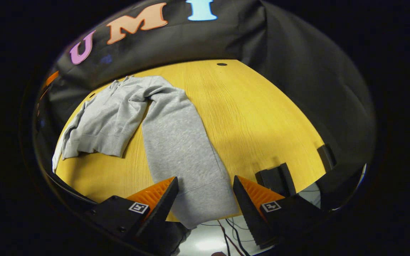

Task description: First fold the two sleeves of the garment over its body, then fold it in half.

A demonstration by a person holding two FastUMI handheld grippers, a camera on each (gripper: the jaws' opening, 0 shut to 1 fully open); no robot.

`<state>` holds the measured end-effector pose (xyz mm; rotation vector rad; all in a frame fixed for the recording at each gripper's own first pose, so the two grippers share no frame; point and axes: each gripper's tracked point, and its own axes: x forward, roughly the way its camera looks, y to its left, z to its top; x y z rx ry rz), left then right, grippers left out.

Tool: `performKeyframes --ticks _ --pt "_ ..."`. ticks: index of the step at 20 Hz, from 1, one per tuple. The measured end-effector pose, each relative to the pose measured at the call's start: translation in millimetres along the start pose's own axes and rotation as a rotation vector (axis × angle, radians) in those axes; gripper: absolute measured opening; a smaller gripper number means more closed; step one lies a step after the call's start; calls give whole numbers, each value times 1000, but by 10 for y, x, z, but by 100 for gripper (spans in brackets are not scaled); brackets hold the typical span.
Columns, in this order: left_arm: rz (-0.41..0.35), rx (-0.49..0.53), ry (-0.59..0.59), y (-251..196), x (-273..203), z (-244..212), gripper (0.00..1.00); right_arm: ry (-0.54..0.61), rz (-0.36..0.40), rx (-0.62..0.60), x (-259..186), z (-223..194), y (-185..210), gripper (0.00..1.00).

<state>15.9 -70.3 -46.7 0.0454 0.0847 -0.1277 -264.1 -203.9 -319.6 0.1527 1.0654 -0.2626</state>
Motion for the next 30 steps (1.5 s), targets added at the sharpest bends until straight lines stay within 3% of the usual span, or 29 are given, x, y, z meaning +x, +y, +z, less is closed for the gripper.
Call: performKeyframes --ticks 3,5,10,12,14,18,24,30 --pt "0 18 -2 -3 23 9 96 28 -14 5 17 -64 0 99" --pt "-4 19 -11 -21 38 39 96 58 -18 -36 46 -53 7 86" --pt "-3 19 7 -37 62 -5 96 91 5 21 95 -33 129 10" --pt "2 25 9 -16 62 -6 99 69 -14 29 90 36 106 10" --pt "8 29 -2 11 76 35 96 38 -20 44 61 184 116 10" --pt "15 29 -3 49 80 40 96 -61 18 83 5 687 226 10" --pt "70 36 -6 306 -32 39 96 -191 127 166 -87 1586 597 10" --pt "187 36 9 796 -251 -15 96 -272 246 115 -192 2288 1162 10"
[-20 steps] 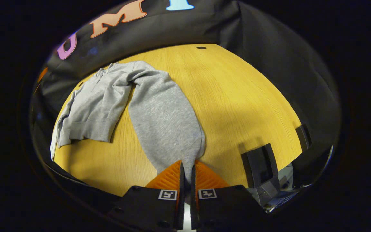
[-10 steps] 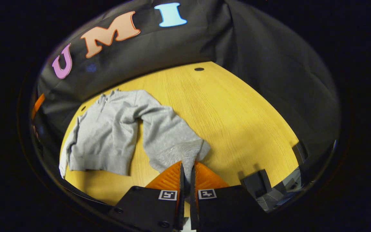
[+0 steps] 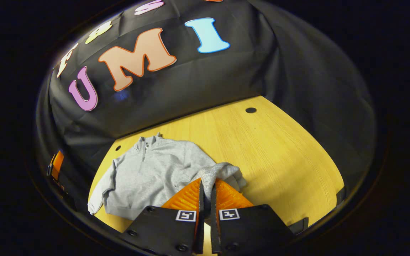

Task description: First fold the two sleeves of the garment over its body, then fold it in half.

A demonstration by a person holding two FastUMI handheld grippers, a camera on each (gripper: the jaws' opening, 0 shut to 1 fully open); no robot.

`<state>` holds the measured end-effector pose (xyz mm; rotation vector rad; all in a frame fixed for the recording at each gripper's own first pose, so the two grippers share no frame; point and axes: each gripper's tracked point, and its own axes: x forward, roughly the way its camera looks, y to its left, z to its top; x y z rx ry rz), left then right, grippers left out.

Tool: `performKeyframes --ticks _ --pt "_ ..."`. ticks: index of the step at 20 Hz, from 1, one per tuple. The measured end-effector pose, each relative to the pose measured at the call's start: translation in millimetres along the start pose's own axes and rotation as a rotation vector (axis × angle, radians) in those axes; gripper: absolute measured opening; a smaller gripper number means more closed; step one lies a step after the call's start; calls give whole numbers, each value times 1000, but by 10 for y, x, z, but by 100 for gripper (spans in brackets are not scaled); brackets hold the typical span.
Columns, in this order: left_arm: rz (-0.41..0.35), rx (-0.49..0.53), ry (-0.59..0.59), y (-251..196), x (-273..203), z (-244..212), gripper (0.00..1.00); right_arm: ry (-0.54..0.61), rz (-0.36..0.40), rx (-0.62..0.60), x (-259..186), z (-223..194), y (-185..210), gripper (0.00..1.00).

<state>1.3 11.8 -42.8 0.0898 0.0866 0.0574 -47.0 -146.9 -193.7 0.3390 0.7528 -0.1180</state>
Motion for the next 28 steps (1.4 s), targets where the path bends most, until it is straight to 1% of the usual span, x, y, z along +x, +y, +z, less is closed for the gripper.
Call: performKeyframes --ticks 4,5,7,8,10,12,17,18,19,22,23,24,25,27,28 --pt "95 2 17 429 -132 -81 96 -33 88 -4 145 258 518 10" --pt "118 1 21 538 -177 -105 99 -36 102 -12 176 287 614 9" --pt "165 -8 31 749 -249 -153 99 -45 136 -23 233 372 857 9" --pt "189 -13 36 848 -286 -172 96 -46 155 -30 260 398 990 9" --pt "232 -16 50 1049 -382 -236 96 -45 198 -67 278 403 1279 9" --pt "269 -22 59 1227 -471 -284 96 -50 234 -130 295 393 1572 10" --pt "336 -33 93 1596 -663 -464 96 -48 311 -239 432 289 2297 10" --pt "349 -29 96 1670 -695 -476 99 -47 326 -258 474 258 2441 10" --pt "362 -28 99 1746 -738 -508 96 -40 344 -277 519 221 2596 10" --pt "404 -30 112 1962 -881 -568 96 -26 392 -332 689 95 3032 9" --pt "419 -31 120 2033 -930 -603 93 -15 409 -344 750 24 3178 9" --pt "435 -30 127 2113 -982 -625 99 -1 424 -355 823 -50 3310 10" --pt "452 -27 133 2185 -1033 -665 96 19 433 -369 900 -146 3408 9" --pt "482 -23 148 2332 -1133 -736 96 63 435 -406 1098 -335 3548 9" --pt "495 -22 161 2397 -1180 -783 93 86 430 -422 1169 -455 3594 9"
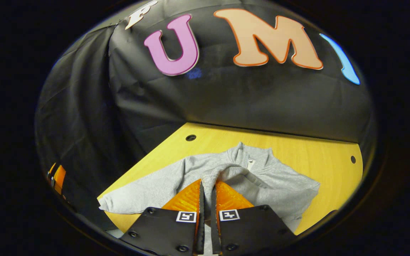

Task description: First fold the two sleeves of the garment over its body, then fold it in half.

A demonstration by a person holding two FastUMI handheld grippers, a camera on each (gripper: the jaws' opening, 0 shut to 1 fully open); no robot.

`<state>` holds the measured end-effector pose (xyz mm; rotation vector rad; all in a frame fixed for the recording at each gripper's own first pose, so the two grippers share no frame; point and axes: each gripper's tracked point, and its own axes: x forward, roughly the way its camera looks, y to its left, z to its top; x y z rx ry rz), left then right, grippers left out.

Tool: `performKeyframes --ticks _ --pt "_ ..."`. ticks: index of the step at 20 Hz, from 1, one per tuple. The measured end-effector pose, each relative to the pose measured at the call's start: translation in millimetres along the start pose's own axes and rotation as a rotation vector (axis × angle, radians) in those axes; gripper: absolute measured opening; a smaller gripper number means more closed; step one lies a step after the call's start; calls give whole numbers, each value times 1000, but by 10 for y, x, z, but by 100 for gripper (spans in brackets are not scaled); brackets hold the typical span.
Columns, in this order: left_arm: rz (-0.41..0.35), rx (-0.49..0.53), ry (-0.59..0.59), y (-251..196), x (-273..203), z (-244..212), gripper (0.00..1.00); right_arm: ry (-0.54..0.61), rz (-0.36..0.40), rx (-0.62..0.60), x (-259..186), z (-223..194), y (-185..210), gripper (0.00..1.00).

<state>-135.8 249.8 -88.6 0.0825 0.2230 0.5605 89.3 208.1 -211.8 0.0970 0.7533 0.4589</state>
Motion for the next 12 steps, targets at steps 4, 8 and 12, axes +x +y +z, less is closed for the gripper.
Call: performKeyframes --ticks 4,8,12 --pt "50 16 52 317 -23 -219 96 79 -31 13 514 -239 125 10" --pt "72 35 80 522 57 -352 96 141 -97 43 969 -428 176 9" --pt "55 36 108 522 177 -480 100 175 -42 154 1159 -515 505 27"
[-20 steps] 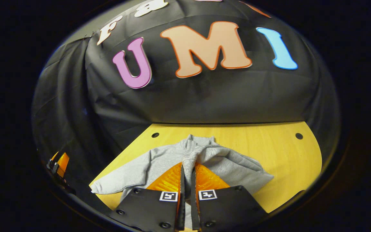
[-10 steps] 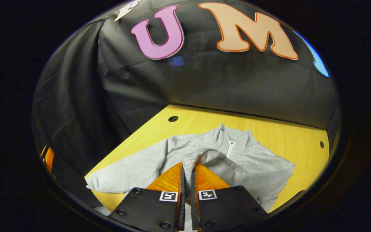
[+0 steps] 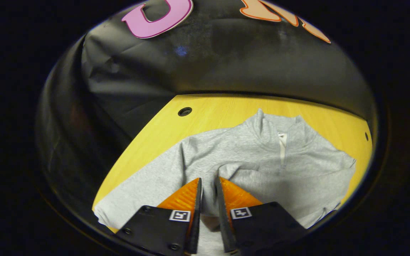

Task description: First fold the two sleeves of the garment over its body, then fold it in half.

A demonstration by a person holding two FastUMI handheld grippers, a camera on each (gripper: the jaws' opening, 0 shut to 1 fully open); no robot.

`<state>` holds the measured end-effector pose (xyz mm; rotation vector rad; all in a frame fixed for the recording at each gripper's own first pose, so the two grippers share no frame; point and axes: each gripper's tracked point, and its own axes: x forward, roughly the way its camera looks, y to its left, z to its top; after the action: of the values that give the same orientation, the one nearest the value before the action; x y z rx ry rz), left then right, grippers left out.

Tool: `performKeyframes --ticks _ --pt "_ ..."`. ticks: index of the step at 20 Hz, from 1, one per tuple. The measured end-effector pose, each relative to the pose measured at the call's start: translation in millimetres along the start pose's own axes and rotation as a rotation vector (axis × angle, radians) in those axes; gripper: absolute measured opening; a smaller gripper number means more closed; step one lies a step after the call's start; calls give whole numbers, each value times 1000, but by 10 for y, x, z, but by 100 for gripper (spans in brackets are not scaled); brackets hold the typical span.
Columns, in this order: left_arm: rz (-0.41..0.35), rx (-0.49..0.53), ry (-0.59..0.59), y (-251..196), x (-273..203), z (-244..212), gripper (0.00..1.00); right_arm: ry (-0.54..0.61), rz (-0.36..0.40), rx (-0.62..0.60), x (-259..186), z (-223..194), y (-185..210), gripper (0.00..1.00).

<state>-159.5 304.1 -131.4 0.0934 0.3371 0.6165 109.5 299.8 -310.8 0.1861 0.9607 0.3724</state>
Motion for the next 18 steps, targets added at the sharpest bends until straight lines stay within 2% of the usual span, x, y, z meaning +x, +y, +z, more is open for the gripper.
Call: performKeyframes --ticks 2,3,4,8,9,10,12,13,14,15,17,18 --pt "-27 -7 29 -53 54 -164 96 -20 45 -7 -52 47 128 63" --pt "-42 -10 40 -79 54 -244 100 -33 47 -34 -129 123 121 81" --pt "-56 -8 61 -129 85 -349 96 -51 33 -74 -90 78 93 98" --pt "-108 -7 147 -330 220 -729 97 -143 18 -202 -433 166 50 96" --pt "-117 -14 172 -349 238 -842 97 -161 12 -227 -563 184 16 90" --pt "-127 -24 203 -375 252 -969 97 -179 5 -253 -654 187 -17 96" --pt "-148 -52 264 -442 294 -1210 100 -219 -23 -296 -857 208 -105 96" --pt "-154 -62 296 -463 305 -1343 97 -246 -43 -308 -970 218 -156 96" --pt "-164 -72 328 -498 316 -1467 98 -274 -58 -318 -1093 242 -186 91" --pt "-169 -79 356 -488 335 -1570 97 -294 -71 -325 -1188 225 -217 96" --pt "-184 -96 404 -506 330 -1736 98 -322 -88 -335 -1315 200 -263 96" --pt "-190 -104 431 -494 319 -1781 97 -323 -91 -336 -1366 173 -282 92"
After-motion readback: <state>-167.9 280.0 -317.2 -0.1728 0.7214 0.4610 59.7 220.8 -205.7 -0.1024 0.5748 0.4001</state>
